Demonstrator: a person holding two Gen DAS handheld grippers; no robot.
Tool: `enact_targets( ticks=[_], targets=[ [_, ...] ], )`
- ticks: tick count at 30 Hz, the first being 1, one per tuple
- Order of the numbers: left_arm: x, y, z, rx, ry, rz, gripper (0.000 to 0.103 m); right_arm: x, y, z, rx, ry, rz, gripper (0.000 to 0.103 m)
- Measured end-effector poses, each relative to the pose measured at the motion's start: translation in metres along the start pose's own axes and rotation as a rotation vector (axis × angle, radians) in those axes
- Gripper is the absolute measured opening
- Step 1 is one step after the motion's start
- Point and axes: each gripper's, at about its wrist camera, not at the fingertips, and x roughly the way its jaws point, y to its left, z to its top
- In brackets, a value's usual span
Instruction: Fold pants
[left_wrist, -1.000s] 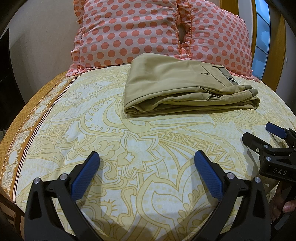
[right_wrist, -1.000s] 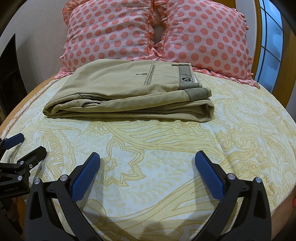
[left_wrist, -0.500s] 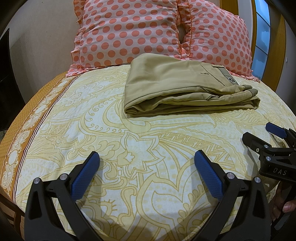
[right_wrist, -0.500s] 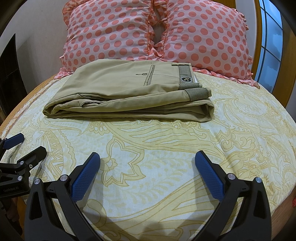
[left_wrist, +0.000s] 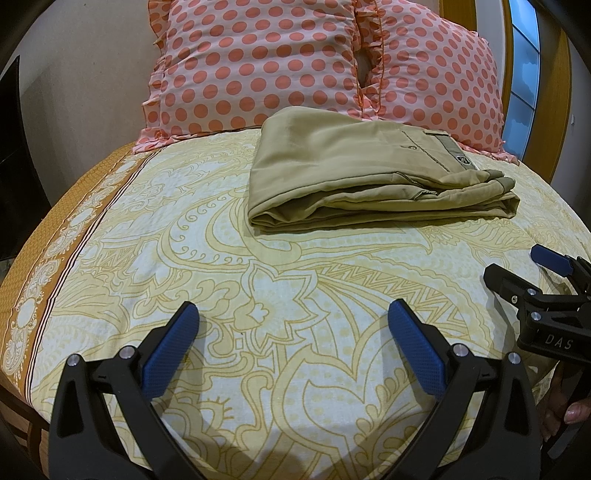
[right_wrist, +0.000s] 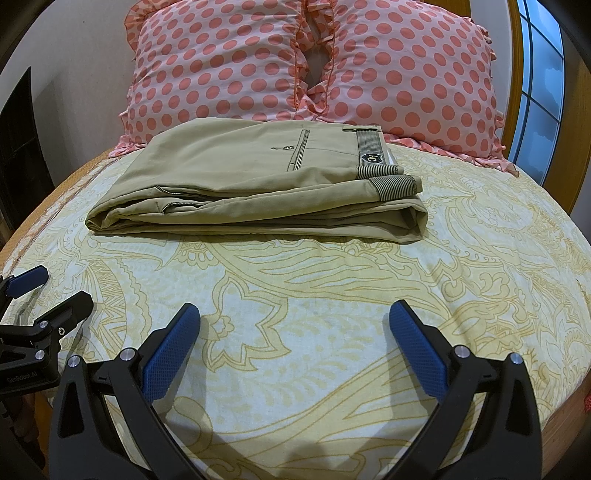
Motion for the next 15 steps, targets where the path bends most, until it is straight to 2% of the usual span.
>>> enact_targets(
  ticks=[15],
  targets=[
    [0.0026,-0.0058,0.0042,0.004,0.002,-0.002,0.101,-0.0004,-0.0004,0.0002,-0.001,0.000,0.000,0.102]
  ],
)
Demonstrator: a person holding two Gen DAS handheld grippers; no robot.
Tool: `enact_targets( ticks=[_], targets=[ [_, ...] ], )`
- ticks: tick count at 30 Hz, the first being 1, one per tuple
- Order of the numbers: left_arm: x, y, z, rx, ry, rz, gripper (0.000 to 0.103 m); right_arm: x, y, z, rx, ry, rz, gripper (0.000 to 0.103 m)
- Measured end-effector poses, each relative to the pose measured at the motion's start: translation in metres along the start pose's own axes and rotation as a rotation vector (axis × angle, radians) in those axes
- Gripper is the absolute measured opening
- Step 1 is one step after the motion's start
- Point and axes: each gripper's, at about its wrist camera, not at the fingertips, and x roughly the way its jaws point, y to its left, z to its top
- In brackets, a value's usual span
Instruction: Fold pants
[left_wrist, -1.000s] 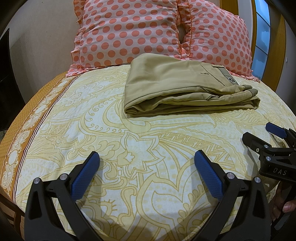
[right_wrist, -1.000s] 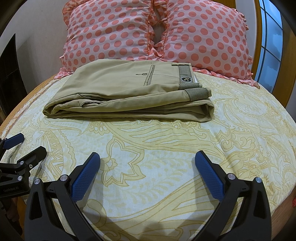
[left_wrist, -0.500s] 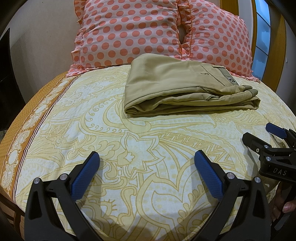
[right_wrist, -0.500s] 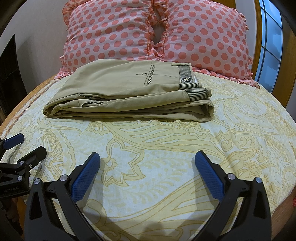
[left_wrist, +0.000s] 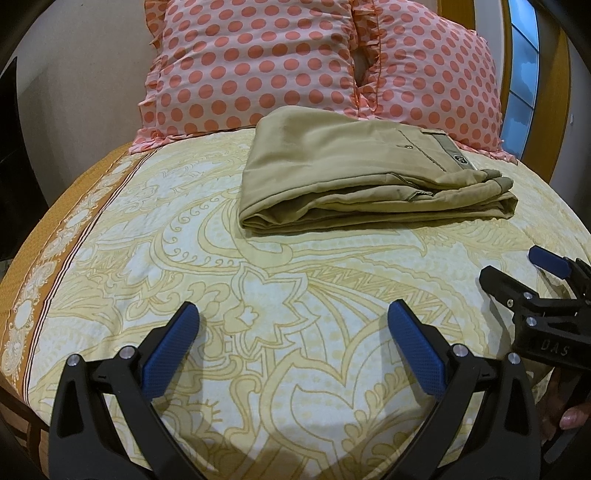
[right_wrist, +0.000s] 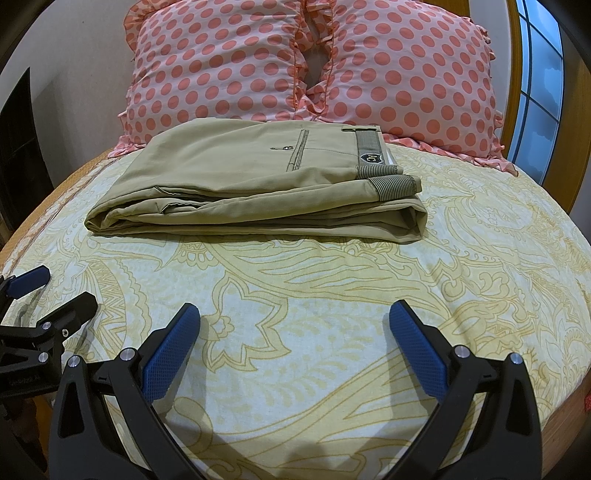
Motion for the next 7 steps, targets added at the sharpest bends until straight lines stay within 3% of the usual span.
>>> enact_targets(
  ticks=[7],
  targets=[
    [0.0015,-0.0004,0.0010,0.004,-0.010,-0.003,0.101,0.0000,-0.0005,-0.0001,-0.001,0.000,0.001,0.102]
  ],
)
